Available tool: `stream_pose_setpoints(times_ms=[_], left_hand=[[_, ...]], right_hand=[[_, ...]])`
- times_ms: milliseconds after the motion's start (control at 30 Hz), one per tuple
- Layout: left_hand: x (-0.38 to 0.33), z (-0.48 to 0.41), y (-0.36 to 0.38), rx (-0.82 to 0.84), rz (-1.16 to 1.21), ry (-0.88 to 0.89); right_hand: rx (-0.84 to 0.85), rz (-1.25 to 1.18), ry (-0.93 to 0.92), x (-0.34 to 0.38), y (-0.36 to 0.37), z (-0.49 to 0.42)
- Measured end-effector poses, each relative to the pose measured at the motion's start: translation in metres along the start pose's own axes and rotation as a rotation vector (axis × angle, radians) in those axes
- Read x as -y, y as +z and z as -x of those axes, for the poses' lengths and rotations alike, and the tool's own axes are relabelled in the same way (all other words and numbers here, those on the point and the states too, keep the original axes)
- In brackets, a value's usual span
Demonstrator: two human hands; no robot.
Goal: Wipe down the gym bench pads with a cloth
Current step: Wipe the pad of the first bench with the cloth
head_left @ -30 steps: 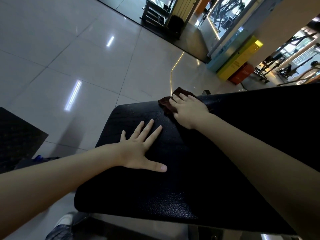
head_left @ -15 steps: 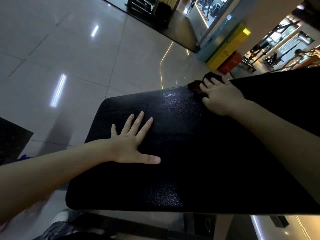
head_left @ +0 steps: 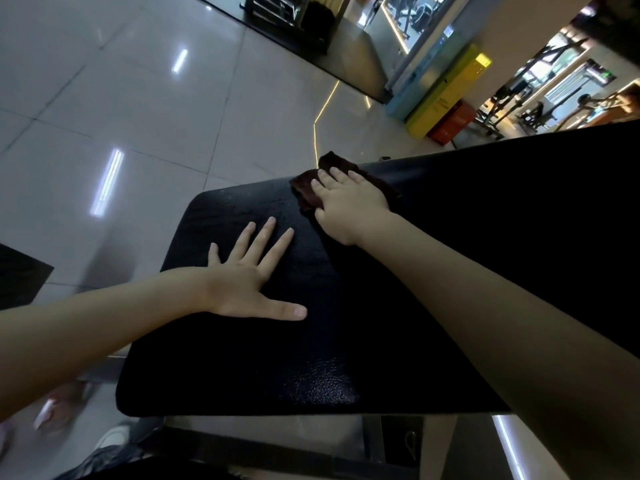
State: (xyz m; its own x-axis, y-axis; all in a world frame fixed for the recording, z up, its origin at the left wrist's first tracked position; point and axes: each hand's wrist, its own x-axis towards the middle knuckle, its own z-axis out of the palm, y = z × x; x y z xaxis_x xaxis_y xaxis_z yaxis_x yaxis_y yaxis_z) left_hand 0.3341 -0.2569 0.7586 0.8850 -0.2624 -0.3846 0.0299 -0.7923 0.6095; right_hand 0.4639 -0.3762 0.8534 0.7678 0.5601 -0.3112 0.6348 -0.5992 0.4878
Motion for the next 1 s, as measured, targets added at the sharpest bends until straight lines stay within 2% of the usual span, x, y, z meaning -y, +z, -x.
stream_pose_setpoints(times_ms=[100,300,367,467,567,633,833,1000], left_hand=[[0.0,0.002,-0.001,0.005,-0.007,-0.002],[-0.016,0.005,-0.01,-0.011,-0.009,0.013],[-0.033,0.002,-0.017,-0.047,0.01,0.07],[-0.066,-0.008,-0.024,-0.053,-0.077,0.163],[-0.084,-0.017,-0.021,-0.025,-0.13,0.104],[-0.084,-0.019,-0.016,-0.035,-0.113,0.098],[-0.082,-0.011,-0.013,-0.016,-0.117,0.054],[-0.085,-0.005,-0.012,0.005,-0.107,0.02]], right_hand=[[-0.003,0.039,0.013,-0.022,-0.004,0.011],[0.053,0.135,0.183,-0.093,-0.021,0.034],[0.074,0.136,0.224,-0.108,-0.025,0.041],[0.08,0.112,0.26,-0.111,-0.025,0.04],[0.054,0.094,0.289,-0.095,-0.02,0.032],[0.036,0.091,0.269,-0.079,-0.017,0.026],[0.038,-0.112,0.036,-0.007,-0.004,0.001],[0.023,-0.107,0.003,-0.012,-0.002,0.005]])
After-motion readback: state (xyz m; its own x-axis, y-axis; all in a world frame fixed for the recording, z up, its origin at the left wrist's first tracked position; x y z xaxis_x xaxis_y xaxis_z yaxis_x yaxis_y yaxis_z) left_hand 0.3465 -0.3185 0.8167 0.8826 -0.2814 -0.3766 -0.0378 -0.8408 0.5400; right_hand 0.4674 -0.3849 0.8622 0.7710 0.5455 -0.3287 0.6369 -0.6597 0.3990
